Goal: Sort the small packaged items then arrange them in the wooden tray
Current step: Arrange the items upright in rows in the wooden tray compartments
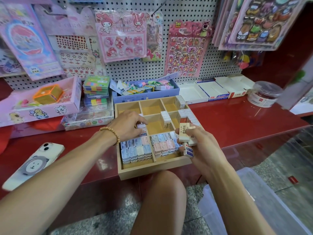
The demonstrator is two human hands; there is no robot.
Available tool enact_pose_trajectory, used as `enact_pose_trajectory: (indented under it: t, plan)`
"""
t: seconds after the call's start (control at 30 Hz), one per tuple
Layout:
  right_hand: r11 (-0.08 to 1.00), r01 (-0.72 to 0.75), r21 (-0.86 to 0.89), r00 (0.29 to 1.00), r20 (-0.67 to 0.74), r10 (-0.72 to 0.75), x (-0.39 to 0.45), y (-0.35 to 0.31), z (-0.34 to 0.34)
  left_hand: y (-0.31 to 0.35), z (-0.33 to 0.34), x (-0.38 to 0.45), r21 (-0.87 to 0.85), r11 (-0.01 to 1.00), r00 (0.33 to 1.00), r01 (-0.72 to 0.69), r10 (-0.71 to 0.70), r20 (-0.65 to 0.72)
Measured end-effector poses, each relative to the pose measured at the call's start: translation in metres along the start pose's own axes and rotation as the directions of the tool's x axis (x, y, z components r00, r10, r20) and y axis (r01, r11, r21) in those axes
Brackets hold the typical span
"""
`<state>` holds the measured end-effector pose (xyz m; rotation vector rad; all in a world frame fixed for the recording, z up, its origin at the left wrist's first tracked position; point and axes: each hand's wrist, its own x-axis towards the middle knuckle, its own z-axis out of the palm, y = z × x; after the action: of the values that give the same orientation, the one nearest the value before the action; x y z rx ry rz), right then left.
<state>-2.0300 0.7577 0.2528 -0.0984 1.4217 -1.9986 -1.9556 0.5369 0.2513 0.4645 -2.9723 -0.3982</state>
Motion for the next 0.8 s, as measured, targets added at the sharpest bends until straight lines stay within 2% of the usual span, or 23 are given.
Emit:
enact_pose_trajectory:
  t: [0.1, 0.2, 0.37, 0.47, 0.53, 0.57, 0.63, 0.7, 0.73, 0.8]
  plan:
    - [1.000, -0.001, -0.010, 1.000, 0.014, 0.001, -0.001, 0.000, -0.001, -0.003, 0.007, 0.001, -0.044, 0.999, 0.999, 0.019, -0.018, 0.029]
    - [1.000, 0.005, -0.021, 1.000, 0.026, -0.004, -0.002, 0.001, -0.003, -0.008, 0.005, 0.004, -0.167, 0.985, 0.996, 0.048, -0.034, 0.086]
    - [1.000, 0.010, 0.002, 0.999, 0.032, -0.010, -0.002, 0.001, -0.005, -0.008, 0.009, 0.006, -0.305, 0.945, 0.992, 0.120, -0.101, 0.075]
    - [0.999, 0.032, -0.021, 0.998, 0.049, -0.031, -0.001, 0.002, -0.005, -0.007, 0.013, 0.005, -0.089, 0.993, 0.996, 0.080, -0.076, 0.045]
    - [0.999, 0.038, -0.039, 0.997, 0.061, -0.036, -0.001, 0.002, -0.007, 0.001, 0.010, 0.006, 0.079, 0.996, 0.997, 0.031, -0.026, -0.066]
    - [0.998, 0.042, -0.047, 0.997, 0.072, -0.039, -0.001, 0.002, -0.007, 0.008, 0.007, 0.006, 0.043, 0.999, 0.992, 0.001, 0.004, -0.128]
    - [0.997, 0.053, -0.063, 0.996, 0.080, -0.048, -0.001, 0.002, -0.006, 0.030, -0.001, 0.005, -0.275, 0.959, 0.985, -0.063, 0.016, -0.169]
    - [0.996, 0.069, -0.062, 0.996, 0.061, -0.065, 0.000, 0.002, -0.003, 0.054, -0.006, 0.002, -0.612, 0.790, 0.999, -0.049, 0.027, -0.045]
    - [0.995, 0.077, -0.056, 0.996, 0.050, -0.074, 0.001, 0.003, -0.002, 0.062, -0.004, 0.001, -0.691, 0.723, 0.999, -0.024, 0.049, 0.017]
    - [0.995, 0.089, -0.051, 0.996, 0.022, -0.088, 0.003, 0.006, 0.000, 0.071, 0.004, 0.001, -0.720, 0.694, 0.998, 0.003, 0.049, 0.051]
